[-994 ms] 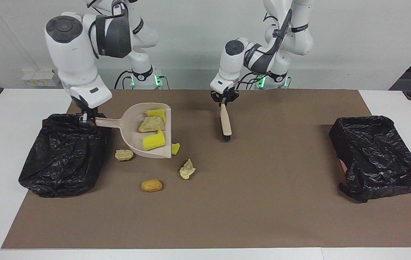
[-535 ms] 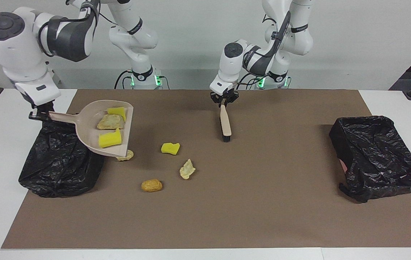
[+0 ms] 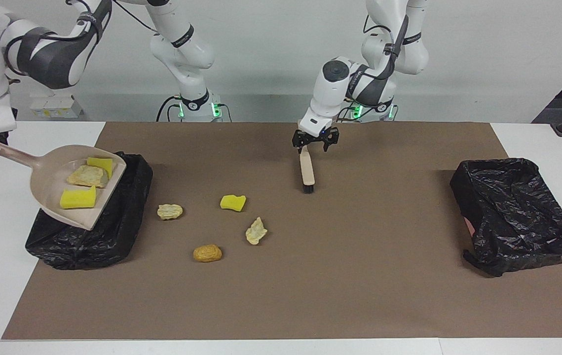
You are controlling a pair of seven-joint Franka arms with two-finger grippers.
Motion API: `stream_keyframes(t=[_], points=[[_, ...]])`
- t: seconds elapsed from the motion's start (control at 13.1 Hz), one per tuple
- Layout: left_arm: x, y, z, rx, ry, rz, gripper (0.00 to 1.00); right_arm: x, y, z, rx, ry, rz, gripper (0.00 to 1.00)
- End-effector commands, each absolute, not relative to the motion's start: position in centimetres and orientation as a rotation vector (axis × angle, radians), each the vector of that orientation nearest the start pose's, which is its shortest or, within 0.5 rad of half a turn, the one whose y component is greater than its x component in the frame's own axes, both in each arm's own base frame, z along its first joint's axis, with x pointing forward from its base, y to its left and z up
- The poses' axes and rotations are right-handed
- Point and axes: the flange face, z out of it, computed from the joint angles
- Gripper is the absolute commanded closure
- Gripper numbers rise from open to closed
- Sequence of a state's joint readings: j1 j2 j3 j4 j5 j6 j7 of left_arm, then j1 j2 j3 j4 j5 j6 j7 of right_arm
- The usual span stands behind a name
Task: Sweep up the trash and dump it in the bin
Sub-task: 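Carry the loaded dustpan with the right gripper toward the nearby trash bag, then tip the dustpan over the trash bag with the right gripper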
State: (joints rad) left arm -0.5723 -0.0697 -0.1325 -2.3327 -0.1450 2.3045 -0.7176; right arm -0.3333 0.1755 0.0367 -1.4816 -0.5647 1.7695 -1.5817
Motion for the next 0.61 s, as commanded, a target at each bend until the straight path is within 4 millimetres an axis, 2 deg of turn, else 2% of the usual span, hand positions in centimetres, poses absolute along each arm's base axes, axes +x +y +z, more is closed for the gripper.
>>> stream_keyframes(t=[0.0,0.15,0.23,0.46,0.54], points=[[41.4,-28.5,38.1,-3.245,-0.153,0.011,0.00,58.1,-22.1,59.3,-2.829,-2.147,0.855,1.00],[43.7,-23.8,38.2,-3.226,-0.098,0.039,0.00,58.8,-21.9,58.1,-2.832,-2.153,1.026,1.00],[44.7,-20.8,39.0,-3.224,-0.055,0.039,0.00,58.9,-21.7,58.0,-2.828,-2.167,1.082,1.00],[46.2,-12.2,41.2,-3.217,0.064,0.080,0.00,59.4,-19.9,58.6,-2.791,-2.232,1.209,1.00],[46.9,-10.1,42.1,-3.220,0.100,0.068,0.00,59.6,-19.5,58.8,-2.776,-2.264,1.259,1.00]])
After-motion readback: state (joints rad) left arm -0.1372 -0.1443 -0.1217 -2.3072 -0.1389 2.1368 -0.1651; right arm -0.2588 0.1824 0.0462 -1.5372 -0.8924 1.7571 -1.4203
